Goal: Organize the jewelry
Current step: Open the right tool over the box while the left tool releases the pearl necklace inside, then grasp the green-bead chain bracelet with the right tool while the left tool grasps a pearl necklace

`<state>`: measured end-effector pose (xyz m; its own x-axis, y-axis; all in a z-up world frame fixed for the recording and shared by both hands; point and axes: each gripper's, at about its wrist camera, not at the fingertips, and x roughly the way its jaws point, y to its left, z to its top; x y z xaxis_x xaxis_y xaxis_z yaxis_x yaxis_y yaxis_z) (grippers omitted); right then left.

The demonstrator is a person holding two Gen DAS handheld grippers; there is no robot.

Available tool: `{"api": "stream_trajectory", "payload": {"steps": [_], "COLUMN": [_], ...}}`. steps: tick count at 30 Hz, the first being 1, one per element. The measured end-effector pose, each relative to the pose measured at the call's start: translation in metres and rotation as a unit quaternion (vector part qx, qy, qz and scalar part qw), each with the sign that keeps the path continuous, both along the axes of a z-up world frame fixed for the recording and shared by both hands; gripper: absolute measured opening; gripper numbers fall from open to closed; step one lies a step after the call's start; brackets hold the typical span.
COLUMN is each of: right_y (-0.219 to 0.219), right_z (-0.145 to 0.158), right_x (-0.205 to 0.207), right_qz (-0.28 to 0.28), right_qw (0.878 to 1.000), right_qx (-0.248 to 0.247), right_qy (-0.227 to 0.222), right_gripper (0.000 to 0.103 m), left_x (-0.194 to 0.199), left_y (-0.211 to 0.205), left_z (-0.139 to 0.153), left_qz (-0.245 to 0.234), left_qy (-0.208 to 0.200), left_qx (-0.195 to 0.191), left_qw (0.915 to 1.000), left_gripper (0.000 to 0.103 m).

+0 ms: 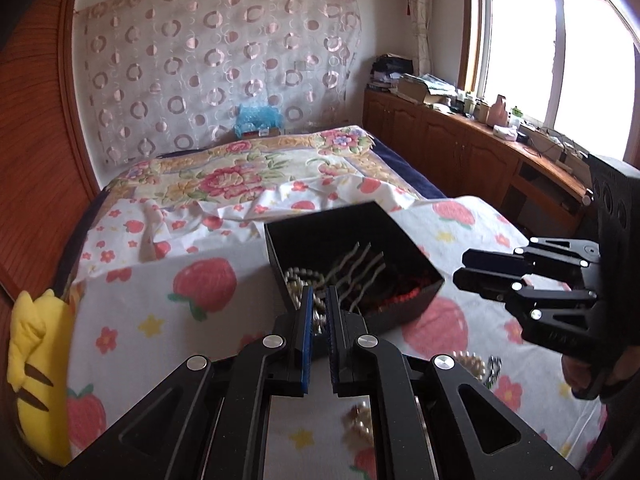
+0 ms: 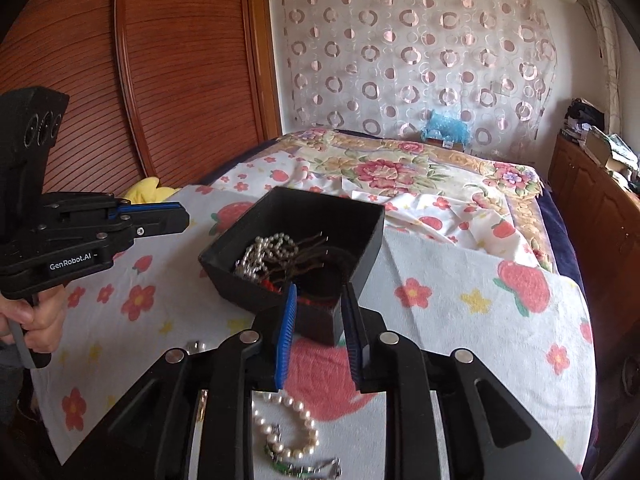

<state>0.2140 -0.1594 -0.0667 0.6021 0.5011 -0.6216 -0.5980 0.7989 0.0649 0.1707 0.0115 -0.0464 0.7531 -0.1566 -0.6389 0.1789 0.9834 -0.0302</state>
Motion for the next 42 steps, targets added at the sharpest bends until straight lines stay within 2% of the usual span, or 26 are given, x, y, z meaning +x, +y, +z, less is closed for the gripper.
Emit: {"api": "stream_trajectory", "payload": {"steps": [8, 10, 14, 16, 22, 30, 34, 35, 37, 42], "right_y": [-0.005, -0.006, -0.024, -0.033, -0.054, -0.063, -0.06, -0.059, -0.057, -0.053], "right_z": [-0.028, -0.033, -0.038, -0.039, -0.04, -0.04, -0.042, -0.043, -0.044, -0.048], "right_x": [-0.025, -0.03, -0.04, -0.046, -0.062, -0.071, -0.072, -0.072, -0.072, -0.074], "right_qz": [0.017, 0.014, 0.001, -0.005, -0.026, -0.029, -0.026, -0.025, -0.023, -0.019], "right_qw": [0.999, 0.998, 0.998, 0.999, 0.998, 0.998, 0.998, 0.998, 0.998, 0.998], "right_qx": [-0.047, -0.053, -0.04, -0.03, -0.014, -0.004, -0.002, -0.002, -0.002, -0.006], "right_qy": [0.023, 0.027, 0.04, 0.044, 0.05, 0.055, 0.058, 0.059, 0.06, 0.064], "right_gripper": [0.025, 0.025, 0.025, 0.025, 0.025, 0.025, 0.025, 0.025, 0.025, 0.025], "left_x": [-0.025, -0.029, -0.04, -0.043, -0.041, -0.024, -0.021, -0.021, -0.022, -0.029], "left_y": [-0.004, -0.007, -0.015, -0.02, -0.038, -0.053, -0.047, -0.045, -0.041, -0.032], "left_z": [-0.03, -0.036, -0.044, -0.046, -0.049, -0.067, -0.071, -0.071, -0.07, -0.063], "left_qz": [-0.012, -0.014, -0.025, -0.035, -0.06, -0.073, -0.074, -0.075, -0.083, -0.074], "left_qy": [0.027, 0.036, 0.044, 0.048, 0.053, 0.086, 0.095, 0.098, 0.101, 0.084], "left_qx": [-0.006, -0.008, -0.015, -0.018, -0.01, 0.006, -0.01, -0.018, -0.034, -0.037], "left_qw": [0.9995, 0.9992, 0.9986, 0.9981, 0.9967, 0.9936, 0.9927, 0.9922, 0.9909, 0.993], "left_gripper": [0.006, 0.011, 0.016, 0.024, 0.027, 0.027, 0.027, 0.025, 0.009, 0.007]}}
